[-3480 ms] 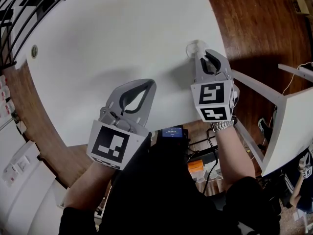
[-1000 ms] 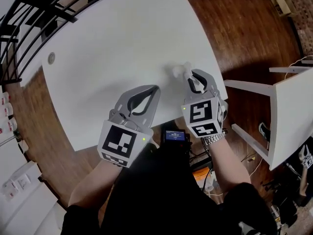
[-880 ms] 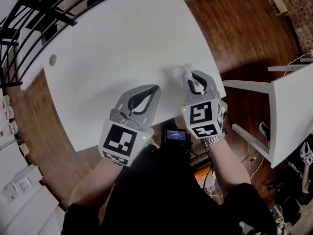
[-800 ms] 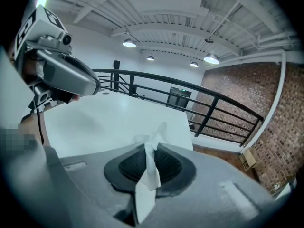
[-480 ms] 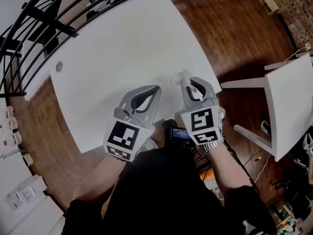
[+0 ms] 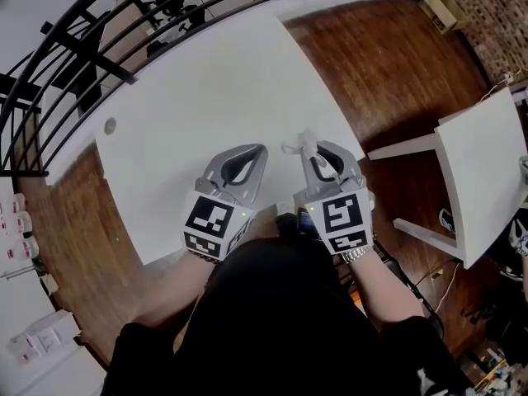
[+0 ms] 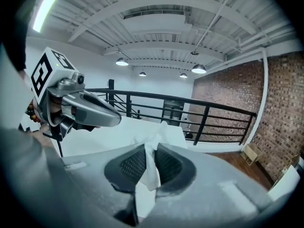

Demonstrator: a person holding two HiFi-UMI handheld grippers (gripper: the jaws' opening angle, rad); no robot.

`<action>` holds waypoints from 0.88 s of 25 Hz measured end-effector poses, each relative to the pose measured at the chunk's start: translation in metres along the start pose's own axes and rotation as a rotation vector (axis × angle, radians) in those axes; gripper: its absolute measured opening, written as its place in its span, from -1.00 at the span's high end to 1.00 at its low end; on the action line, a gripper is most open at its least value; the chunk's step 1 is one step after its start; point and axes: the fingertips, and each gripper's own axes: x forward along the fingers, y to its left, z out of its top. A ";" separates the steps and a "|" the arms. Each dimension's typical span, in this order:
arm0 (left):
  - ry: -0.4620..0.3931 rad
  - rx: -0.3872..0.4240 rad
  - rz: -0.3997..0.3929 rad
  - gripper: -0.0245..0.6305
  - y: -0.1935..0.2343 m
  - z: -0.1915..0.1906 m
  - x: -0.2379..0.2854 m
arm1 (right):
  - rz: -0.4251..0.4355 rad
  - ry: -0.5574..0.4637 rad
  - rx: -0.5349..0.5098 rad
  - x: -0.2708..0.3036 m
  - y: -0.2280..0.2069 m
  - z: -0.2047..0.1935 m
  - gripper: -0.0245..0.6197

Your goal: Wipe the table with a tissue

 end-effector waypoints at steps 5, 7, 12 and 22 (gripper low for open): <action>-0.007 0.017 -0.006 0.88 -0.004 0.006 0.007 | 0.001 -0.025 0.017 -0.006 -0.007 0.010 0.85; -0.007 0.021 -0.009 0.88 -0.004 0.007 0.011 | 0.002 -0.034 0.015 -0.007 -0.010 0.015 0.85; 0.002 0.031 -0.011 0.88 -0.005 0.009 0.020 | 0.006 -0.049 0.006 -0.009 -0.015 0.023 0.85; 0.011 0.048 -0.006 0.88 -0.010 0.015 0.040 | 0.023 -0.066 -0.005 -0.009 -0.031 0.025 0.85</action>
